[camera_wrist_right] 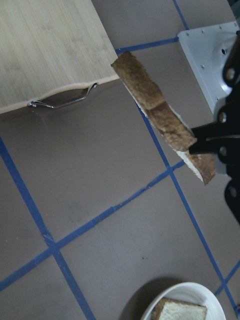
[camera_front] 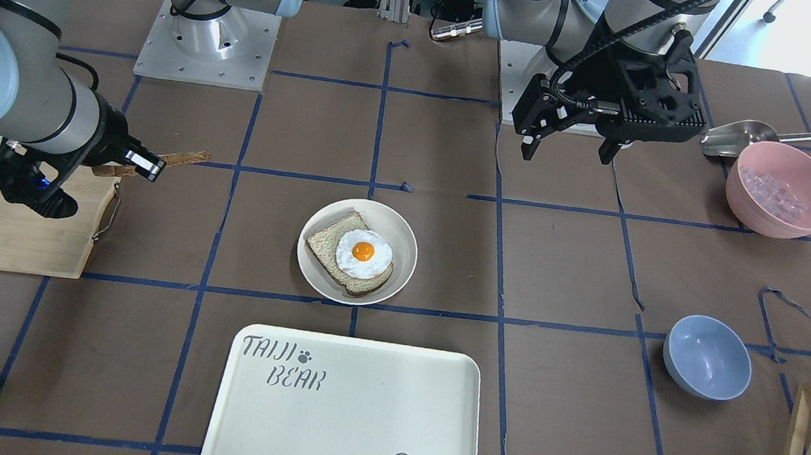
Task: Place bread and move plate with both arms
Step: 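Carry the bread slice with the right gripper over the egg plate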
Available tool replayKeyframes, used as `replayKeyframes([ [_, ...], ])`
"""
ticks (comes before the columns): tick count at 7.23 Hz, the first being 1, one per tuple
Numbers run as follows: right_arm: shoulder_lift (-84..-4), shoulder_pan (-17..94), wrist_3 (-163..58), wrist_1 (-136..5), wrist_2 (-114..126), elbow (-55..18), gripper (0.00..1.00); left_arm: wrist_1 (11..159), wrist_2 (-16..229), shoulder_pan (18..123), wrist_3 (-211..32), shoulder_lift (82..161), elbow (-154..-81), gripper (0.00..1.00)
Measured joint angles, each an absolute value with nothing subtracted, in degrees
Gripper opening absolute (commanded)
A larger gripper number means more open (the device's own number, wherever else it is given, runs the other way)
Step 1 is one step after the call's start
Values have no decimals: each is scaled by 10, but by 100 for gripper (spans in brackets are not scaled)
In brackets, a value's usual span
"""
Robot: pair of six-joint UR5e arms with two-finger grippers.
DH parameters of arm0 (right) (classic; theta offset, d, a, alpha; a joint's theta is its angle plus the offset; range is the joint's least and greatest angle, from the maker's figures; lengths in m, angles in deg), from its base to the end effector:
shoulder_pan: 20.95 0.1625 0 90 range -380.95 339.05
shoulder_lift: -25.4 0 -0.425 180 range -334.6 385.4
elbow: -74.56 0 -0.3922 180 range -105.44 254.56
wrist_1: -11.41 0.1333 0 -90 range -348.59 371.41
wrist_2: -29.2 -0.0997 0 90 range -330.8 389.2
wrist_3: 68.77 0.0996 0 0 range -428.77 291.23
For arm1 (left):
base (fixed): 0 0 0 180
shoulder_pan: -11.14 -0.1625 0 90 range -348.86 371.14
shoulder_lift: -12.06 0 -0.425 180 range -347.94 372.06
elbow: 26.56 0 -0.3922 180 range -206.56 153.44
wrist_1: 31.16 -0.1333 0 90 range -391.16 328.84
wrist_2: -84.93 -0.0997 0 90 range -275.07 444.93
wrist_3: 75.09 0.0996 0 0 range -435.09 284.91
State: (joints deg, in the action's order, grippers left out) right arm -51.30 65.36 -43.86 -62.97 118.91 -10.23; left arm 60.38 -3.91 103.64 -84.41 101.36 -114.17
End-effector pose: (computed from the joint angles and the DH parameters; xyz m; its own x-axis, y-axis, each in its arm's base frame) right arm 0.0989 -0.5448 0.3896 -0.8801 0.4451 0.1652 0.4737 0.8007 0.3667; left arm -0.1565 -0.4824 0.5118 -0.9927 -0.1182 0.0244 -0.1187 0.9927 -0.0234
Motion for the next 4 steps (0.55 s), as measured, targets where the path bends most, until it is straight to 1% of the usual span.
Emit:
replayKeyframes([
  [2,-507,704,-349,-630,1123,-97,0,604,-39,1037,-844,1013,-1142,100],
  [4,-496,753,-265,-668,1067,-96,0,604,-39,1037,-844,1013,-1142,100],
])
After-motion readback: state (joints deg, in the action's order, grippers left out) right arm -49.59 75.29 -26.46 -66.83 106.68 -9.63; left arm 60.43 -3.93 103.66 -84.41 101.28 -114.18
